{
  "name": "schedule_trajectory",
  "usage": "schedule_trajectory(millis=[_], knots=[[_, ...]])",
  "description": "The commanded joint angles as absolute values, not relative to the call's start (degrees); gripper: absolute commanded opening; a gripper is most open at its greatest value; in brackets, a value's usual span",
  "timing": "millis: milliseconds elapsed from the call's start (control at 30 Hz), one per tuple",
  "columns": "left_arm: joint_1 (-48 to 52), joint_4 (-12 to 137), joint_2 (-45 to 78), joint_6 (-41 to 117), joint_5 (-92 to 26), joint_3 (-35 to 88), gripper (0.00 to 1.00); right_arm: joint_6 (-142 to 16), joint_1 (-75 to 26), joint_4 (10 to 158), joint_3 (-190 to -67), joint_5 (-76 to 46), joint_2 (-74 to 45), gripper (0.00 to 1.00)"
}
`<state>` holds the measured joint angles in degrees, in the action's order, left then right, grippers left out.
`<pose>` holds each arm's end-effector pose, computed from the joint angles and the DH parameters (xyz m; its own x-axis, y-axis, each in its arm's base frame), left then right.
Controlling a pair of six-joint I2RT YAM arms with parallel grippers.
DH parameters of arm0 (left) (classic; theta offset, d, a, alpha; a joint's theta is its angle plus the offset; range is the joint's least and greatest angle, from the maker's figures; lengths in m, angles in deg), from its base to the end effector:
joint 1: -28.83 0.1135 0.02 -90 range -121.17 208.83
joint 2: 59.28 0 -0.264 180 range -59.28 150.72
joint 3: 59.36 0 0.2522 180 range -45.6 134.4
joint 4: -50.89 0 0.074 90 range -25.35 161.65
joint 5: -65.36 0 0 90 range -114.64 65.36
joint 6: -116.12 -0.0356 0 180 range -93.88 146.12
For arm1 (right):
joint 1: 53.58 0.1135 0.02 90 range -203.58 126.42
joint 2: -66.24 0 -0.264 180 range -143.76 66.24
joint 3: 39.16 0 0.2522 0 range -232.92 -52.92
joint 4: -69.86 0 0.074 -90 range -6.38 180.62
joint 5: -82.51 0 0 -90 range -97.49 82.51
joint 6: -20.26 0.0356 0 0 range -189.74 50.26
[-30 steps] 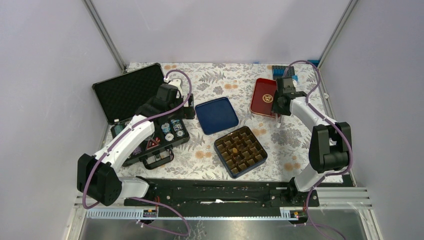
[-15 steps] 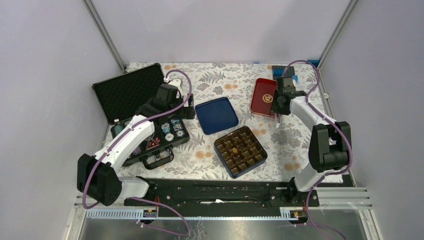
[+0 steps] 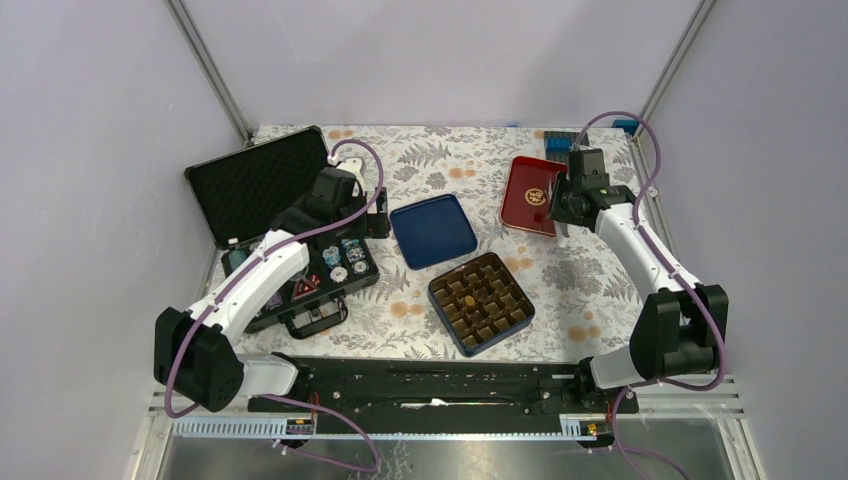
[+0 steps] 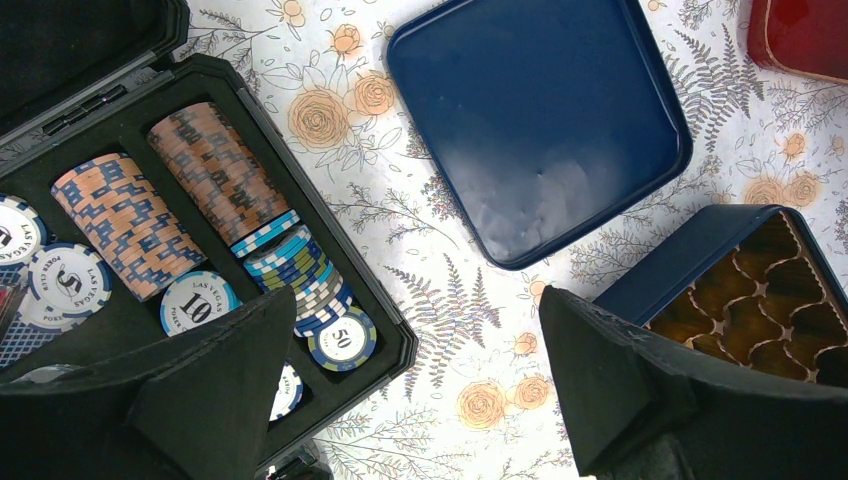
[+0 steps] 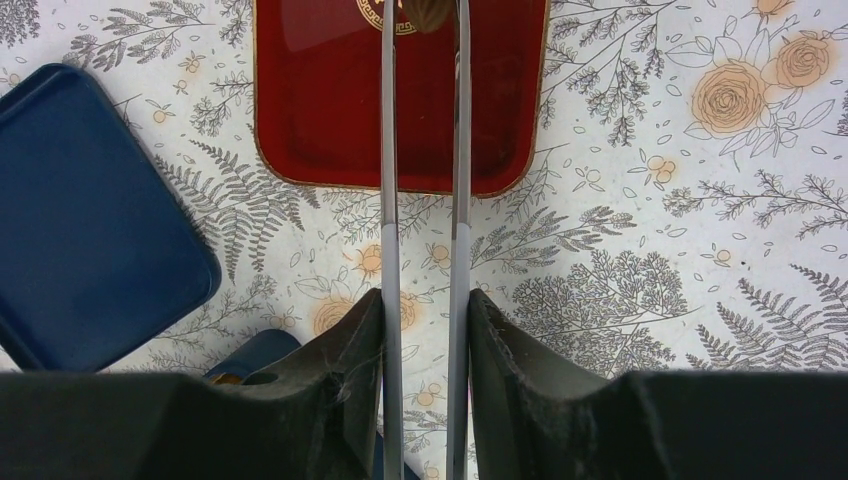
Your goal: Pack the chocolate
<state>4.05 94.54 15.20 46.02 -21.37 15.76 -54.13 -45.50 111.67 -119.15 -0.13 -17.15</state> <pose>0.2566 -0.1162 0.2960 -0.7119 -0.0457 -0.7008 0.1471 0.9661 -0.2123 0.3159 0.0402 0.2832 -0.6902 0.1716 -0.7030 0.1409 0.9848 0.1020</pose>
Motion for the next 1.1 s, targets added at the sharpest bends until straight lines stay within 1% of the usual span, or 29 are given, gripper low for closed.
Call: schedule_trajectory(millis=[0, 367, 767, 1067], knots=[[4.23, 92.38, 14.87, 45.66, -21.96, 17.26, 0.99, -53.73, -45.81, 111.61, -118.75, -0.55, -15.63, 0.33], [4.22, 92.42, 14.03, 45.47, -21.25, 16.6, 0.99, -53.51, -45.79, 110.34, -120.58, -3.14, -21.75, 0.31], [4.22, 92.41, 14.9, 45.46, -21.54, 16.89, 0.99, -53.23, -45.84, 112.98, -121.21, -3.43, -15.09, 0.31], [4.22, 92.41, 14.31, 45.68, -21.56, 16.8, 0.99, -51.8, -45.71, 118.7, -121.98, -8.67, -7.86, 0.3]])
